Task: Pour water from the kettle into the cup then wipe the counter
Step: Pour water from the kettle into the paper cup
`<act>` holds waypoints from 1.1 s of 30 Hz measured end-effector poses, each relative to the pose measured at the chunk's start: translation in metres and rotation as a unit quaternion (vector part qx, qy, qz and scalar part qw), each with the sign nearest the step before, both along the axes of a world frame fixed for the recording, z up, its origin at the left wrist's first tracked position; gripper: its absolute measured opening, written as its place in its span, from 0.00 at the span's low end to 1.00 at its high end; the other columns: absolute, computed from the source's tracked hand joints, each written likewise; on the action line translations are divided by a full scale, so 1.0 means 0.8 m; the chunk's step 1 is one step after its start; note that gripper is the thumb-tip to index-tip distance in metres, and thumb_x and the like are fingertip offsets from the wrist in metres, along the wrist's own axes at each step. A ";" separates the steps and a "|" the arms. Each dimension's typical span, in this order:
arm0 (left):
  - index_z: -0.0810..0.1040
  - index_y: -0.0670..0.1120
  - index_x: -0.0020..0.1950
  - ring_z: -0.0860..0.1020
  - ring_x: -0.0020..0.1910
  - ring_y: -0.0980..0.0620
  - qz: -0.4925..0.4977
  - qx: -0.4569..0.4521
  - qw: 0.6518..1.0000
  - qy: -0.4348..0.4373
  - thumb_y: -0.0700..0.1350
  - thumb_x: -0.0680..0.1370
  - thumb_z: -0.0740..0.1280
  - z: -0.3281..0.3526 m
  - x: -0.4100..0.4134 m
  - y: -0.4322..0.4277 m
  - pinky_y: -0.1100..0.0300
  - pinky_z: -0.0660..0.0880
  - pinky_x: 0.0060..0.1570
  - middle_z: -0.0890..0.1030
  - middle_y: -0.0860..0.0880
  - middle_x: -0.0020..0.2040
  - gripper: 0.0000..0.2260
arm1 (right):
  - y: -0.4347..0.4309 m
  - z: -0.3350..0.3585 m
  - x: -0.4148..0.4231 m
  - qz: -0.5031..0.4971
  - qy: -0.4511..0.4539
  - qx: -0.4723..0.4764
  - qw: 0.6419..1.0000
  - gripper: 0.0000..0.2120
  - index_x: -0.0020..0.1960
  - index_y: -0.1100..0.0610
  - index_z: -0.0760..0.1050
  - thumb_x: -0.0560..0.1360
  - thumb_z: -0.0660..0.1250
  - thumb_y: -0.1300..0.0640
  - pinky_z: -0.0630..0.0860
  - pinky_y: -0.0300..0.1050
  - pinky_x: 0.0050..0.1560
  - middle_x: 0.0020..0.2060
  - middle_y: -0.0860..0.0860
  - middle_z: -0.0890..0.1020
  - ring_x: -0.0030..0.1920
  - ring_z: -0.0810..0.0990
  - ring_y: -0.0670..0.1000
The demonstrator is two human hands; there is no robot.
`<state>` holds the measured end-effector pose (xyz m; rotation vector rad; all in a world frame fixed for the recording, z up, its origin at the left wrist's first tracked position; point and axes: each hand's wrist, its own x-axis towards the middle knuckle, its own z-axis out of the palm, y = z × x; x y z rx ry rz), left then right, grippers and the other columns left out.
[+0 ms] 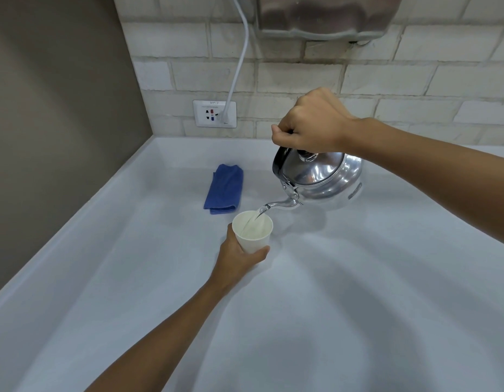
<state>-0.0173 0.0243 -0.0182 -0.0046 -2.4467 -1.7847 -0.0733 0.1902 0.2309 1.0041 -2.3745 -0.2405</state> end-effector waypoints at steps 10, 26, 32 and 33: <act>0.63 0.59 0.62 0.73 0.54 0.57 -0.007 0.008 1.000 0.002 0.54 0.61 0.76 0.000 0.000 -0.001 0.73 0.68 0.43 0.74 0.61 0.54 0.34 | 0.007 0.004 -0.001 0.003 0.013 -0.005 1.000 0.21 0.24 0.61 0.61 0.74 0.55 0.55 0.53 0.43 0.28 0.19 0.58 0.61 0.24 0.58 0.56; 0.62 0.56 0.63 0.73 0.55 0.54 -0.006 0.003 1.000 -0.001 0.53 0.63 0.76 0.001 0.002 0.000 0.68 0.67 0.46 0.74 0.56 0.56 0.34 | 0.011 0.010 -0.001 -0.006 0.020 -0.005 1.000 0.21 0.23 0.61 0.62 0.74 0.54 0.54 0.52 0.43 0.27 0.18 0.57 0.60 0.23 0.57 0.56; 0.62 0.59 0.60 0.73 0.54 0.55 -0.004 0.005 1.000 -0.005 0.55 0.61 0.75 0.004 0.003 0.001 0.64 0.68 0.47 0.74 0.58 0.54 0.33 | 0.010 0.012 0.000 -0.011 0.020 -0.003 1.000 0.22 0.24 0.62 0.63 0.73 0.53 0.53 0.49 0.41 0.27 0.17 0.52 0.55 0.23 0.57 0.55; 0.62 0.59 0.60 0.73 0.54 0.54 -0.004 0.004 1.000 -0.006 0.56 0.60 0.74 0.005 0.004 0.001 0.63 0.69 0.48 0.74 0.57 0.54 0.33 | 0.010 0.013 0.000 -0.011 0.020 -0.003 1.000 0.22 0.24 0.62 0.63 0.73 0.52 0.53 0.48 0.41 0.27 0.17 0.52 0.55 0.23 0.56 0.55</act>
